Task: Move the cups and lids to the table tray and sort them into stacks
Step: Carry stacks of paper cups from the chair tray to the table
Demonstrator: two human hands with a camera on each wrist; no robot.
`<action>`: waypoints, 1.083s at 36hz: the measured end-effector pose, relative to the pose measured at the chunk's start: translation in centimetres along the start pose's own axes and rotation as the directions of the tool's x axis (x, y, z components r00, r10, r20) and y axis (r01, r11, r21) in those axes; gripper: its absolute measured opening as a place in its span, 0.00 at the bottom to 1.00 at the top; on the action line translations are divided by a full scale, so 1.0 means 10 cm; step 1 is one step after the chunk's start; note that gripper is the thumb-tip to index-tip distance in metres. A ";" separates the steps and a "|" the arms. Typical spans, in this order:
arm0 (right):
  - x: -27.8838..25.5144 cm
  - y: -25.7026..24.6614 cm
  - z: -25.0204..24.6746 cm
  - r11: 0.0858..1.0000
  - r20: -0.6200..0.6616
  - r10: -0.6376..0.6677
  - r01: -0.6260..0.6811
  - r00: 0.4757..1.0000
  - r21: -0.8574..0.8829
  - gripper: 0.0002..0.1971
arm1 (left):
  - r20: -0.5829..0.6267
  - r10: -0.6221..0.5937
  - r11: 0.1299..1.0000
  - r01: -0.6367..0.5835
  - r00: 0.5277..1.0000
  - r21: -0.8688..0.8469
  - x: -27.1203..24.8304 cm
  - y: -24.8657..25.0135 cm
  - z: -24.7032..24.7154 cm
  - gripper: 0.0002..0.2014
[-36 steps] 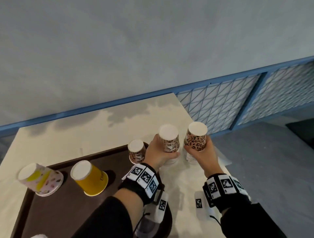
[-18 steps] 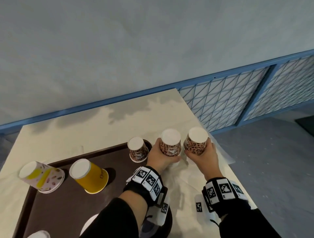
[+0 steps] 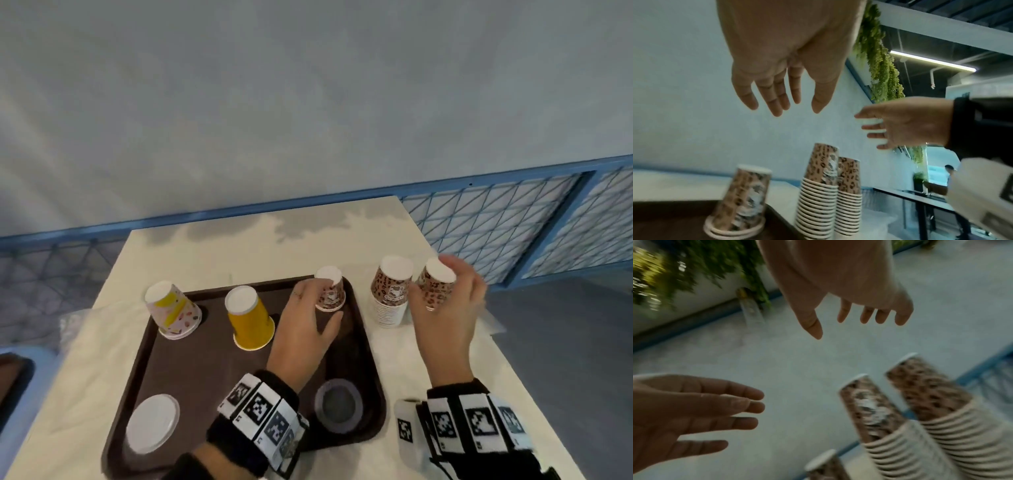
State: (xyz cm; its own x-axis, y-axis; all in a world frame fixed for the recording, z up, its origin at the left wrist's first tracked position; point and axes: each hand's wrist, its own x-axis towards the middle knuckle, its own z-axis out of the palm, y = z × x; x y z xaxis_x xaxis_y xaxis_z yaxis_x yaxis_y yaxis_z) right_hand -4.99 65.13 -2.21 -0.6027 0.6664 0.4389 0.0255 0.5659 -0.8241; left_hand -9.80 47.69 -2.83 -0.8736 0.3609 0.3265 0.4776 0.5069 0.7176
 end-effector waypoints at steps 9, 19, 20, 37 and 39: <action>-0.70 -1.32 0.77 0.947 0.296 -0.290 0.230 0.910 0.223 0.22 | -0.267 -0.048 0.934 0.137 0.963 0.329 -0.57 -0.52 -1.41 0.22; -1.84 -2.61 2.05 0.887 0.627 -0.458 0.273 0.630 0.373 0.29 | -0.528 -0.392 0.630 0.638 0.753 0.443 -1.34 -1.33 -3.25 0.34; -1.96 -2.71 2.19 0.881 0.645 -0.471 0.287 0.601 0.375 0.30 | -0.553 -0.411 0.599 0.672 0.725 0.436 -1.40 -1.42 -3.40 0.35; -3.54 -3.74 4.09 0.877 0.862 -0.438 0.331 0.256 0.347 0.38 | -0.669 -0.608 0.611 0.790 0.427 -0.052 -2.26 -2.75 -4.72 0.50; -3.66 -3.80 4.26 0.884 0.871 -0.432 0.301 0.235 0.357 0.39 | -0.652 -0.624 0.638 0.763 0.431 -0.107 -2.31 -2.85 -4.77 0.50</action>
State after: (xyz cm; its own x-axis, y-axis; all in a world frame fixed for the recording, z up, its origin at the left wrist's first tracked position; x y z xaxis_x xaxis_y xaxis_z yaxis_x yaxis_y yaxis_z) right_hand -17.88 -1.39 -2.23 -0.8471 -0.5107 0.1470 -0.4437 0.5275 -0.7245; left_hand -7.68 -12.47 -1.49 -0.7353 -0.6713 0.0934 -0.3716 0.5145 0.7728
